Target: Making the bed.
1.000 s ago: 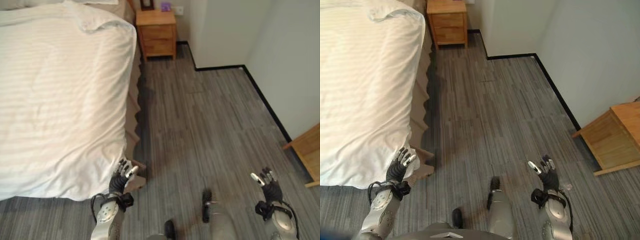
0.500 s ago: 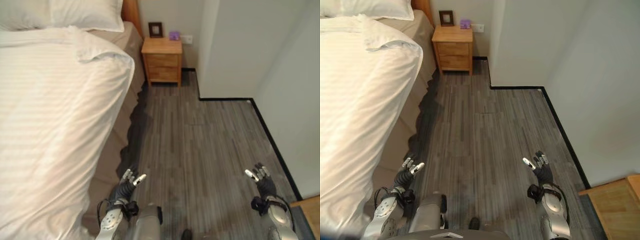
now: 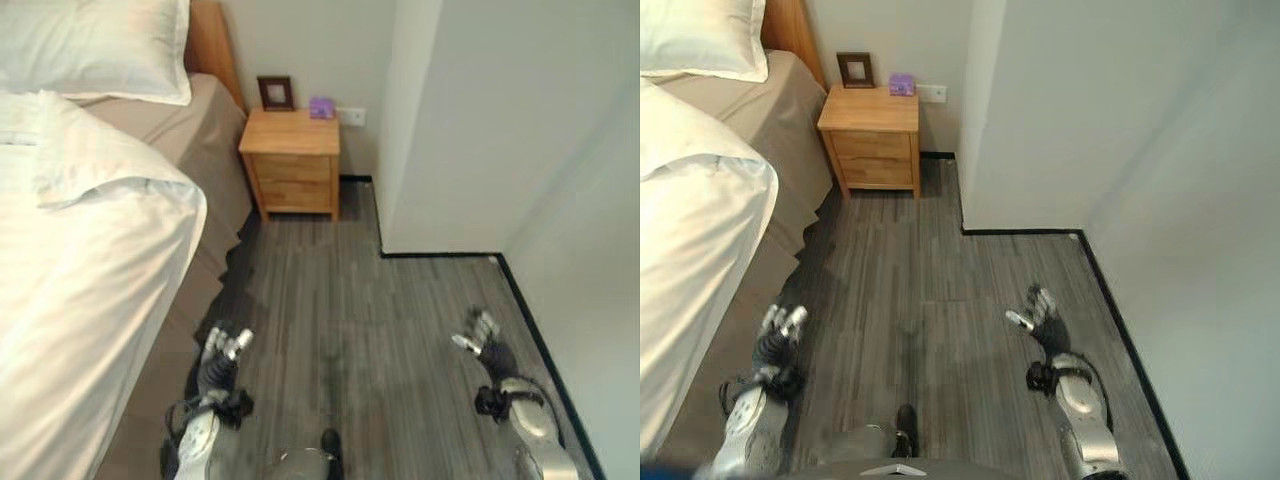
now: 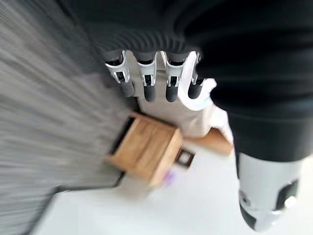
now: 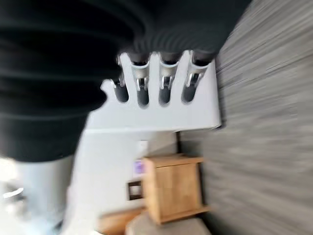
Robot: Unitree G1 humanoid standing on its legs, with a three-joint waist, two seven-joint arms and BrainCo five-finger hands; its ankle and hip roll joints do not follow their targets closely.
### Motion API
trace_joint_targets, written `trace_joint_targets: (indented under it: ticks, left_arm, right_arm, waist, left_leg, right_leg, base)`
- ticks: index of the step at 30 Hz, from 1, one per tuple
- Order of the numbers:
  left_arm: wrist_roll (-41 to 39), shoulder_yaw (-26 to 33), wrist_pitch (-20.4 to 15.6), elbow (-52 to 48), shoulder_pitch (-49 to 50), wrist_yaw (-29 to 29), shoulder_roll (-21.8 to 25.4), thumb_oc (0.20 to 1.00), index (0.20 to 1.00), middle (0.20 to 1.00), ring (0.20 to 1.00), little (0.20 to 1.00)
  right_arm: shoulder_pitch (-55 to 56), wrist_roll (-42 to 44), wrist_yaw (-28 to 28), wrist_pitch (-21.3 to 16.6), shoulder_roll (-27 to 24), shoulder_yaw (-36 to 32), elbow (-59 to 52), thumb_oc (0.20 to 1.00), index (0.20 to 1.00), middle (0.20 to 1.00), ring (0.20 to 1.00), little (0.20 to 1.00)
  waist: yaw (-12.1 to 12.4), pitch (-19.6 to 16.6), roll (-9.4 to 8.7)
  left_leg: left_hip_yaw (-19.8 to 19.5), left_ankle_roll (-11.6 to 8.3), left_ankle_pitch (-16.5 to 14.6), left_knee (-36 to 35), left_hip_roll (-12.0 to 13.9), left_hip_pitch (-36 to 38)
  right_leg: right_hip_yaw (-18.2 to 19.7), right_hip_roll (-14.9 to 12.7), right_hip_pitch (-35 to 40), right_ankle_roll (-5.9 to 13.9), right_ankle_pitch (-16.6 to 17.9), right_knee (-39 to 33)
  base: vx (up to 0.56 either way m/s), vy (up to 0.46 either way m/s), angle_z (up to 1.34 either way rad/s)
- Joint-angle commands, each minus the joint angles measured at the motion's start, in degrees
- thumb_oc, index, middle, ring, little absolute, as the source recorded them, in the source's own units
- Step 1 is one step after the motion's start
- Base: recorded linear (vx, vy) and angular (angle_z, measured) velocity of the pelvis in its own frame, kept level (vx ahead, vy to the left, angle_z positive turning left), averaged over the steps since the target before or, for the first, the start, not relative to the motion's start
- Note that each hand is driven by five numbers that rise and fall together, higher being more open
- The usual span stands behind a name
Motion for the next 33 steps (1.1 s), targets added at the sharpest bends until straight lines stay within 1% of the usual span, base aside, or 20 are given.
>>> trace_joint_targets:
  ticks: [1,2,3,4,5,6,7,8,9,10,11,13,14,15,16,17,18,23,25,33]
  left_arm:
    - [-2.7,1.6,-4.9,-5.6,3.2,1.6,6.3,1.000,1.000,1.000,1.000,1.000]
    - [-2.8,1.1,-5.1,-5.3,2.6,1.4,6.5,1.000,1.000,1.000,1.000,1.000]
    - [-2.6,0.7,-5.7,-5.5,2.6,1.2,6.8,1.000,1.000,1.000,1.000,1.000]
    - [-2.3,-0.8,-5.9,-4.7,1.4,0.7,7.7,1.000,1.000,1.000,1.000,1.000]
    - [-1.8,-1.7,-6.4,-4.1,0.4,1.2,8.1,1.000,1.000,1.000,1.000,1.000]
    - [-1.8,-1.7,-6.4,-4.1,0.3,1.2,8.1,1.000,1.000,1.000,1.000,1.000]
    - [-1.6,-4.0,-5.5,-4.1,-1.1,-0.2,7.9,1.000,1.000,1.000,1.000,1.000]
    - [-1.3,-4.1,-5.2,-3.6,-0.7,-0.8,7.1,1.000,1.000,1.000,1.000,1.000]
    - [-2.8,-5.1,-4.9,-0.8,-2.3,-1.2,6.4,1.000,1.000,1.000,1.000,1.000]
    - [-3.8,-5.6,-4.6,-0.2,-3.0,-1.3,5.6,1.000,1.000,1.000,1.000,1.000]
    - [-5.0,-6.5,-4.1,0.6,-3.9,-1.2,5.0,1.000,1.000,1.000,1.000,1.000]
    - [-4.2,-7.5,-3.3,2.0,-4.4,-1.5,5.2,1.000,1.000,1.000,1.000,1.000]
    - [-4.2,-7.5,-3.3,2.0,-4.4,-1.5,5.2,1.000,1.000,1.000,1.000,1.000]
    - [-3.5,-8.1,-3.0,2.7,-4.5,-1.6,5.2,1.000,1.000,1.000,1.000,1.000]
    - [-2.9,-8.5,-2.9,3.0,-4.4,-1.7,5.0,1.000,1.000,1.000,1.000,1.000]
    - [-2.2,-8.3,-2.8,2.9,-3.8,-1.6,5.3,1.000,1.000,1.000,1.000,1.000]
    - [-2.0,-8.3,-2.9,2.6,-3.5,-1.1,5.4,1.000,1.000,1.000,1.000,1.000]
    - [-1.1,-7.2,-2.7,1.6,-2.0,-1.7,6.1,1.000,1.000,1.000,1.000,1.000]
    - [-1.1,-5.9,-2.8,2.2,-0.7,-1.2,6.1,1.000,1.000,1.000,1.000,1.000]
    - [-0.7,-5.3,-2.7,2.1,1.2,-1.8,6.6,1.000,1.000,1.000,1.000,1.000]
  right_arm:
    - [-2.1,-1.6,2.3,-2.8,-2.3,-0.3,-2.1,1.000,1.000,1.000,1.000,1.000]
    - [-2.0,-1.5,3.3,-2.8,-3.0,0.1,-2.0,1.000,1.000,1.000,1.000,1.000]
    - [-1.5,-1.9,4.1,-2.5,-4.1,0.4,-2.1,1.000,1.000,1.000,1.000,1.000]
    - [1.1,-1.3,5.3,-2.2,-5.3,0.0,-3.7,1.000,1.000,1.000,1.000,1.000]
    - [3.3,-2.5,4.6,-2.0,-6.0,-1.1,-3.4,1.000,1.000,1.000,1.000,1.000]
    - [3.3,-2.5,4.6,-2.0,-5.9,-1.2,-3.5,1.000,1.000,1.000,1.000,1.000]
    - [4.4,0.2,6.9,-1.8,-5.5,-0.6,-3.9,1.000,1.000,1.000,1.000,1.000]
    - [4.9,1.6,7.0,-2.0,-6.0,0.2,-3.8,1.000,1.000,1.000,1.000,1.000]
    - [5.2,1.0,6.3,-1.9,-7.7,-1.3,-3.2,1.000,1.000,1.000,1.000,1.000]
    - [5.5,0.9,5.6,-1.9,-8.0,-2.3,-3.5,1.000,1.000,1.000,1.000,1.000]
    - [5.9,1.3,5.1,-2.1,-7.9,-2.9,-4.1,1.000,1.000,1.000,1.000,1.000]
    - [7.5,1.3,4.6,-2.3,-7.2,-3.9,-4.5,1.000,1.000,1.000,1.000,1.000]
    - [7.5,1.3,4.6,-2.3,-7.2,-3.9,-4.5,1.000,1.000,1.000,1.000,1.000]
    - [8.7,0.7,4.3,-2.5,-6.9,-4.6,-4.6,1.000,1.000,1.000,1.000,1.000]
    - [8.8,-0.1,3.8,-2.4,-6.6,-4.4,-3.8,1.000,1.000,1.000,1.000,1.000]
    - [9.0,-0.7,3.7,-2.2,-6.3,-4.0,-3.4,1.000,1.000,1.000,1.000,1.000]
    - [9.2,-1.4,3.9,-2.0,-5.7,-3.4,-2.9,1.000,1.000,1.000,1.000,1.000]
    - [9.0,-1.7,6.0,-1.2,-5.1,-1.2,-3.1,1.000,1.000,1.000,1.000,1.000]
    - [8.0,-1.9,6.5,-0.9,-5.2,0.4,-3.1,1.000,1.000,1.000,1.000,1.000]
    - [7.2,-2.4,6.7,-0.6,-5.3,0.7,-2.4,1.000,1.000,1.000,1.000,1.000]
  waist:
    - [-0.8,-0.5,-0.32]
    - [-1.9,-0.3,-0.68]
    - [-3.5,-0.3,-1.75]
    - [-5.2,-0.3,-2.96]
    - [-5.3,-0.2,-3.48]
    - [-5.5,-0.3,-3.58]
    - [-4.9,-0.8,-4.11]
    - [-4.2,-0.5,-5.11]
    - [-5.8,0.1,-5.27]
    - [-7.4,0.3,-5.25]
    - [-8.8,0.3,-5.00]
    - [-10.7,0.1,-4.87]
    - [-10.6,-0.1,-4.93]
    - [-11.8,-0.7,-4.37]
    - [-11.5,-0.9,-3.92]
    - [-11.4,-1.1,-3.68]
    - [-11.6,-1.7,-3.84]
    - [-10.7,-2.3,-4.08]
    - [-9.8,-2.3,-4.02]
    - [-8.8,-1.9,-3.90]
  left_leg:
    - [-5.9,-3.85,9.7,-5.7,2.2,3.6]
    - [-8.8,-4.53,9.4,-5.1,1.8,4.6]
    - [-13.5,-5.75,7.7,-4.5,0.7,6.0]
    - [-20.5,-6.79,6.7,-4.3,0.5,5.6]
    - [-23.6,-7.21,6.4,-4.3,0.3,5.1]
    - [-23.8,-7.26,6.7,-4.3,0.1,4.8]
    - [-28.0,-7.88,6.5,-1.6,-0.7,2.9]
    - [-30.3,-8.90,5.2,0.2,-0.4,1.8]
    - [-26.0,-9.73,5.5,3.9,0.7,-1.6]
    - [-20.0,-9.61,5.1,4.7,2.1,-3.2]
    - [-11.2,-9.45,5.3,3.5,4.2,-3.4]
    - [1.9,-8.92,4.8,3.0,6.7,-2.6]
    - [1.9,-8.93,5.1,2.8,6.6,-2.8]
    - [8.7,-9.25,6.4,-0.5,7.7,-1.9]
    - [8.3,-9.63,6.8,-2.1,7.5,-1.9]
    - [5.2,-9.80,7.6,-4.5,6.4,-1.3]
    - [3.7,-9.88,8.1,-6.2,6.1,-0.7]
    - [2.8,-9.86,9.0,-9.4,5.7,1.2]
    - [2.1,-9.69,8.8,-9.8,5.4,1.9]
    - [0.8,-9.27,8.2,-9.3,4.6,2.0]
  right_leg:
    - [3.7,-3.5,5.9,5.54,11.1,-30.4]
    - [5.8,-2.4,5.5,5.65,11.2,-37.3]
    - [11.5,0.0,6.6,6.27,10.9,-53.3]
    - [24.7,3.7,8.7,9.03,7.9,-61.0]
    - [28.5,4.8,9.8,9.56,7.3,-62.0]
    - [28.4,4.7,9.7,9.59,7.5,-62.1]
    - [29.6,4.3,11.7,9.04,5.9,-60.8]
    - [25.7,4.0,12.6,7.48,6.3,-62.9]
    - [21.4,3.0,14.0,6.41,5.7,-64.3]
    - [18.7,2.4,14.8,6.36,5.9,-65.2]
    - [15.4,1.8,15.8,6.14,5.8,-66.0]
    - [10.5,1.1,17.0,5.82,5.5,-66.8]
    - [10.5,1.0,16.7,5.80,5.6,-66.8]
    - [7.9,1.2,17.1,5.57,5.2,-67.4]
    - [7.0,1.6,17.1,5.23,4.9,-67.4]
    - [6.7,2.2,17.4,4.98,4.8,-67.9]
    - [5.6,2.2,17.5,5.11,5.1,-68.1]
    - [4.9,2.6,18.6,5.31,5.3,-69.5]
    - [5.1,2.6,19.0,5.31,5.3,-69.3]
    - [5.3,2.3,18.7,5.27,4.7,-67.8]
  base:
    - [0.43,-0.172,1.67]
    - [0.51,-0.283,2.09]
    - [0.76,-0.480,1.91]
    - [0.63,-0.499,1.94]
    - [0.32,-0.324,2.60]
    - [0.14,-0.236,3.97]
    - [0.21,-0.403,4.64]
    - [0.22,-0.578,3.59]
    - [0.17,-0.534,3.29]
    - [0.01,-0.310,2.73]
    - [-0.02,-0.190,2.87]
    - [-0.04,-0.141,1.79]
    - [-0.03,-0.077,1.76]
    - [-0.01,-0.040,1.55]
    - [0.01,-0.043,0.99]
    - [0.04,-0.058,0.56]
    - [0.03,-0.045,0.33]
    - [0.03,0.001,-0.39]
    - [0.03,0.051,-0.75]
    - [0.02,0.066,-0.06]
